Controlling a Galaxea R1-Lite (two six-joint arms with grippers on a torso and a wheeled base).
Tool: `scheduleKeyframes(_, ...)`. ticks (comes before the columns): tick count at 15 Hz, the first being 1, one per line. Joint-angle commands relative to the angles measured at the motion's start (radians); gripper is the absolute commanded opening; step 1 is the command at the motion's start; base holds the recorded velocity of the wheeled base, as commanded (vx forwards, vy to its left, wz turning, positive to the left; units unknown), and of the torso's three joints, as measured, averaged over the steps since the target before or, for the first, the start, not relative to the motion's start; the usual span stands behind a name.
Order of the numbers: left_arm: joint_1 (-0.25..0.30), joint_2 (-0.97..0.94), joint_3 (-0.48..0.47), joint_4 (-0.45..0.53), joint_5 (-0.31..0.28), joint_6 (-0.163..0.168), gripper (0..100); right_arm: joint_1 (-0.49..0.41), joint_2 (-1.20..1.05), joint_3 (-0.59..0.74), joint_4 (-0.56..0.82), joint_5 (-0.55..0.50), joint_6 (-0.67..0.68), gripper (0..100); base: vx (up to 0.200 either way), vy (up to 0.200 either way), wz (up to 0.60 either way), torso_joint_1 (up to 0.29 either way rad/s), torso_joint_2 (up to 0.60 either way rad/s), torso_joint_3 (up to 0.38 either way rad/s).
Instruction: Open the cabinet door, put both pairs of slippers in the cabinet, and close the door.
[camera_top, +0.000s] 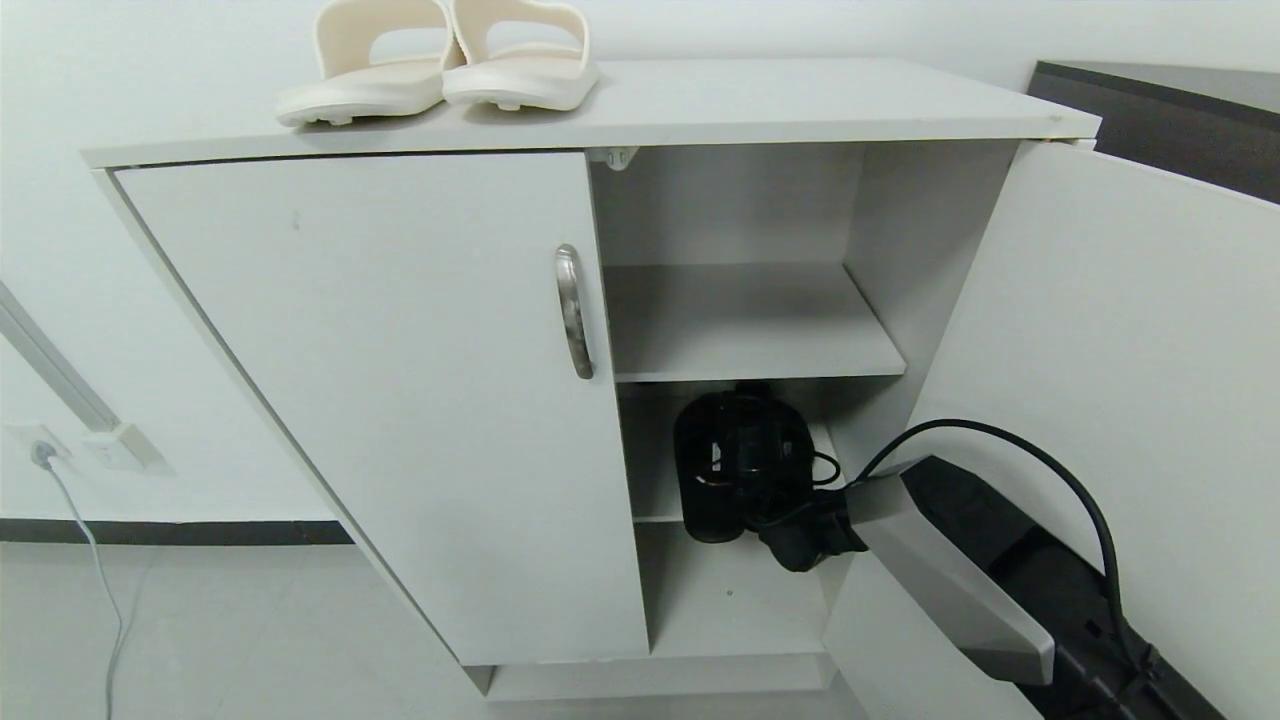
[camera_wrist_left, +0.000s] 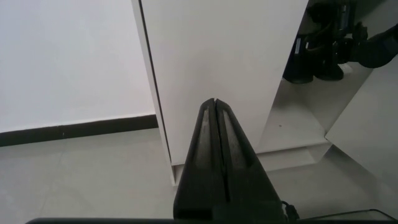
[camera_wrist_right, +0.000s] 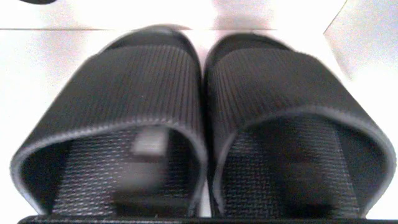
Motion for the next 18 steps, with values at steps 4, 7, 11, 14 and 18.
scheduleKeyframes(4, 0.000, 0.001, 0.000, 0.000, 0.000, 0.000, 0, 0.015, -0.092, 0.178, -0.070, -0.002, 0.000, 100, 0.000, 0.000, 0.00, 0.000, 0.00, 0.000)
scheduleKeyframes(7, 0.000, 0.001, 0.000, 0.000, -0.001, 0.000, 0, 0.041, -0.211, 0.392, -0.173, -0.003, 0.000, 100, 0.000, 0.000, 0.00, 0.000, 0.00, 0.000)
scheduleKeyframes(11, 0.000, 0.001, 0.000, 0.000, -0.001, 0.000, 0, 0.095, -0.389, 0.776, -0.403, -0.006, 0.000, 100, 0.000, 0.000, 0.00, 0.000, 0.00, 0.000)
scheduleKeyframes(14, 0.000, 0.001, 0.000, 0.000, -0.001, 0.000, 0, 0.132, -0.479, 1.015, -0.564, -0.003, 0.000, 100, 0.000, 0.000, 0.00, 0.000, 0.00, 0.000)
scheduleKeyframes(18, 0.000, 0.001, 0.000, 0.000, -0.003, 0.001, 0, 0.173, -0.550, 1.179, -0.649, 0.011, -0.001, 100, 0.000, 0.000, 0.00, 0.000, 0.00, 0.000)
